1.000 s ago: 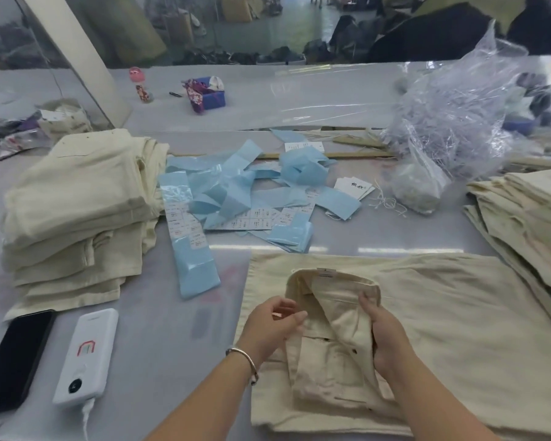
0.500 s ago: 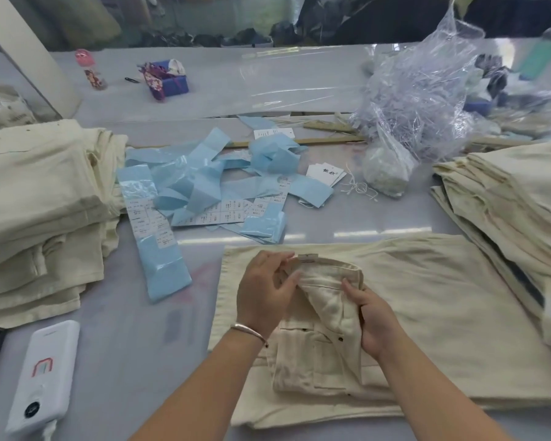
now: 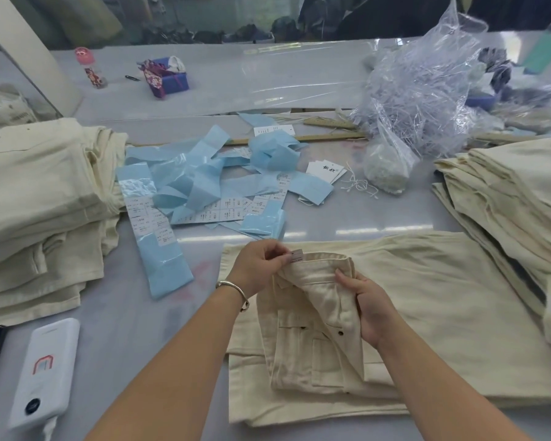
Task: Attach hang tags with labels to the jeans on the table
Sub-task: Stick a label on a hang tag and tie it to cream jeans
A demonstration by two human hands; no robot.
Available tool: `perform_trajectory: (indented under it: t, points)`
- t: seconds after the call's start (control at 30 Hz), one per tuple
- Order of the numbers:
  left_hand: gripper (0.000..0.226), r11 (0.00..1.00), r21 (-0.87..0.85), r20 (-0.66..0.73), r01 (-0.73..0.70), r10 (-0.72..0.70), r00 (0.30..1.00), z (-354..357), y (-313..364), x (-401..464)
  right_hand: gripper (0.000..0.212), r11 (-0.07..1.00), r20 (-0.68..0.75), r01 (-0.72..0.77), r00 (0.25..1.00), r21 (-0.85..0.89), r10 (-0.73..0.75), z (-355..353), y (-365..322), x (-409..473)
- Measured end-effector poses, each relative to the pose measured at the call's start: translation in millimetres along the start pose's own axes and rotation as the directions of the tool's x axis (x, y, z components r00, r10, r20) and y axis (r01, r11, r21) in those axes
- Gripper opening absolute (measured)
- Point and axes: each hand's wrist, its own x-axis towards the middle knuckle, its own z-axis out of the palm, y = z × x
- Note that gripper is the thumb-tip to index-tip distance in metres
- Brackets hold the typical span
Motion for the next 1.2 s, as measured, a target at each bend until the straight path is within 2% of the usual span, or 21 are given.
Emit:
perform_trajectory:
  t: [0.13, 0.2, 0.27, 0.4, 0.53, 0.6, 0.63, 0.73, 0.8, 0.9, 1.0, 1.1, 1.13, 1.2]
  points:
    - [0.018, 0.995, -0.056, 0.005, 0.084, -0.084, 0.996, -4.8, -5.6, -0.2, 0.03, 0.992, 0.025, 0.046, 0.999, -0.115, -0.043, 4.9, -1.9, 5.5]
    - [0.021, 0.988, -0.096, 0.001, 0.12, -0.121, 0.993, -11.8, -10.3, -2.1, 0.031, 0.985, 0.142, 0.075, 0.988, -0.155, -0.053, 12.8, -3.0, 9.6]
    - [0.022, 0.982, -0.111, -0.028, 0.151, -0.155, 0.987, -25.0, -18.9, -5.4, 0.033, 0.974, 0.243, 0.033, 0.97, -0.223, 0.023, 28.4, -0.2, 16.9]
    - [0.023, 0.966, -0.07, -0.178, 0.247, -0.256, 0.95, -68.0, -47.1, -10.8, 0.031, 0.844, 0.144, -0.023, 0.982, -0.536, 0.119, 70.8, 29.2, 42.5]
    - [0.018, 0.913, 0.166, -0.375, 0.372, -0.29, 0.88, -110.0, -80.3, -20.1, 0.008, 0.757, 0.049, -0.035, 0.995, -0.653, 0.088, 111.7, 60.3, 70.1]
    - [0.005, 0.87, 0.248, -0.495, 0.426, -0.265, 0.828, -129.7, -93.1, -22.6, 0.008, 0.731, 0.016, -0.017, 0.999, -0.682, 0.037, 130.7, 66.9, 85.9]
    - [0.008, 0.846, 0.283, -0.558, 0.453, -0.239, 0.795, -139.7, -100.2, -20.8, 0.008, 0.715, 0.017, 0.005, 1.0, -0.7, 0.009, 140.3, 69.5, 94.0]
    - [0.051, 0.769, 0.308, -0.69, 0.56, -0.224, 0.688, -167.3, -115.5, -8.0, 0.007, 0.649, 0.06, 0.073, 0.997, -0.757, -0.042, 171.5, 79.2, 117.5]
    - [0.067, 0.768, 0.25, -0.713, 0.59, -0.267, 0.649, -182.2, -118.8, 4.4, 0.007, 0.616, 0.09, 0.098, 0.995, -0.782, -0.043, 191.8, 86.8, 133.6]
    - [0.081, 0.775, 0.142, -0.676, 0.616, -0.378, 0.632, -198.0, -121.1, 27.4, 0.007, 0.565, 0.111, 0.136, 0.991, -0.813, -0.079, 219.4, 99.0, 157.9]
    - [0.091, 0.808, 0.011, -0.612, 0.589, -0.46, 0.643, -207.5, -124.5, 47.7, 0.022, 0.412, 0.145, 0.185, 0.981, -0.892, -0.127, 240.7, 113.1, 179.9]
    - [0.08, 0.865, -0.254, -0.576, 0.433, -0.495, 0.651, -212.5, -127.5, 52.1, 0.035, 0.384, 0.152, 0.187, 0.981, -0.904, -0.119, 254.1, 120.3, 195.8]
    - [0.068, 0.848, -0.38, -0.532, 0.369, -0.527, 0.663, -215.3, -127.5, 52.3, 0.037, 0.386, 0.169, 0.207, 0.977, -0.899, -0.131, 257.1, 120.6, 199.9]
    - [0.044, 0.742, -0.617, -0.381, 0.26, -0.572, 0.726, -221.6, -127.5, 54.1, 0.043, 0.382, 0.233, 0.283, 0.957, -0.88, -0.172, 261.9, 118.7, 206.7]
